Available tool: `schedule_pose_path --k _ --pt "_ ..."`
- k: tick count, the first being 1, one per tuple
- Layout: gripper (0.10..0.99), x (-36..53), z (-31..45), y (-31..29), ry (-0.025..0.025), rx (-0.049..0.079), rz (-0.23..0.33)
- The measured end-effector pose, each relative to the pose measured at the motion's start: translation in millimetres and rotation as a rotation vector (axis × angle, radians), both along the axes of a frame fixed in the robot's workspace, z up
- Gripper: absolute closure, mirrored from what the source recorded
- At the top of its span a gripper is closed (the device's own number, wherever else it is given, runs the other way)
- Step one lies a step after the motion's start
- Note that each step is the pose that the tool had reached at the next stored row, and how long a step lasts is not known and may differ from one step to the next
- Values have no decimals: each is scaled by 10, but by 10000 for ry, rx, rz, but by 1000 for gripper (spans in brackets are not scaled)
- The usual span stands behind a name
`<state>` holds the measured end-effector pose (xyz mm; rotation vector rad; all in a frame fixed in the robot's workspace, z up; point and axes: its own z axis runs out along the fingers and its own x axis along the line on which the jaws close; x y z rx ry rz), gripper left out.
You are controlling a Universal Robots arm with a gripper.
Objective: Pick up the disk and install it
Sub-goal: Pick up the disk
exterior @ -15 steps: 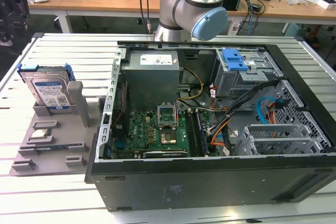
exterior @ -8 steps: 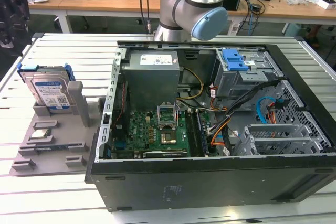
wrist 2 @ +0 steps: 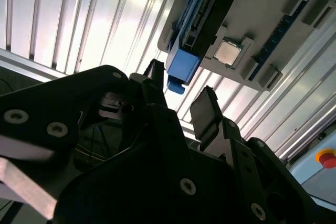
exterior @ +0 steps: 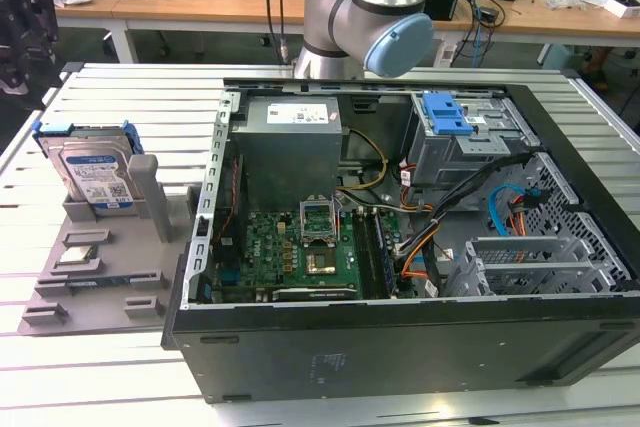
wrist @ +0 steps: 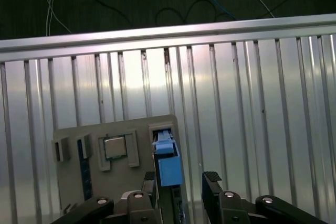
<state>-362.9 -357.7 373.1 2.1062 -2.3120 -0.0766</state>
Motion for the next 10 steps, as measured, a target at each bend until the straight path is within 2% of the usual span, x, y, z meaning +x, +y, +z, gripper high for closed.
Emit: schedule_pose_path --k 6,10 --pt "604 0 -33 0 -1 1 21" --pt "604 0 -82 0 0 -2 50"
